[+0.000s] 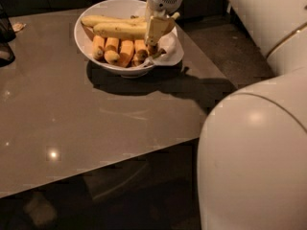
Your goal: Pick banana from white bowl
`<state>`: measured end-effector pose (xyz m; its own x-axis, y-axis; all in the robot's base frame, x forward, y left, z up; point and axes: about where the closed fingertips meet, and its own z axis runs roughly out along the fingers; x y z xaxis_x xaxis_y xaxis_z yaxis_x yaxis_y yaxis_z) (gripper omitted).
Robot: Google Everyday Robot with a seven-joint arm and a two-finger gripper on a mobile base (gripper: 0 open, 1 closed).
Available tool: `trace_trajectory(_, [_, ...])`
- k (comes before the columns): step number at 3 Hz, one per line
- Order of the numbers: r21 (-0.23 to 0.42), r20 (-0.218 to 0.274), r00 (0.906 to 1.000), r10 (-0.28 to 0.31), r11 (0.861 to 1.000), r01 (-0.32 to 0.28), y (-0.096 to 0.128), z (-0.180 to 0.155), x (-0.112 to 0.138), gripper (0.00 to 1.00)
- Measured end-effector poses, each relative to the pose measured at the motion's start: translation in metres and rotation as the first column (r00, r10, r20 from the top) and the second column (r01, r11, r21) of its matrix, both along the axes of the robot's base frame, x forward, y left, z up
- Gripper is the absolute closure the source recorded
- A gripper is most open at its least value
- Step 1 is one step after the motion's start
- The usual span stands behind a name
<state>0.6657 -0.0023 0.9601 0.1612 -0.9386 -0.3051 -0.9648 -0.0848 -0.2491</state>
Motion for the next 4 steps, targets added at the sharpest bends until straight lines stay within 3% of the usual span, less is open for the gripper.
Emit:
trace_trajectory(1, [0.017, 0.048, 0.9988, -0.010, 1.000, 0.009, -0.011, 0.026, -0.023, 1.00])
trace_trajectory(3, [0.005, 0.063, 0.9980, -0.004, 1.000, 0.004, -0.008, 0.037, -0.033, 1.00])
trace_trajectory(4, [0.008, 0.056, 0.9980, 0.028, 1.000, -0.029, 0.002, 0.047, -0.059, 1.00])
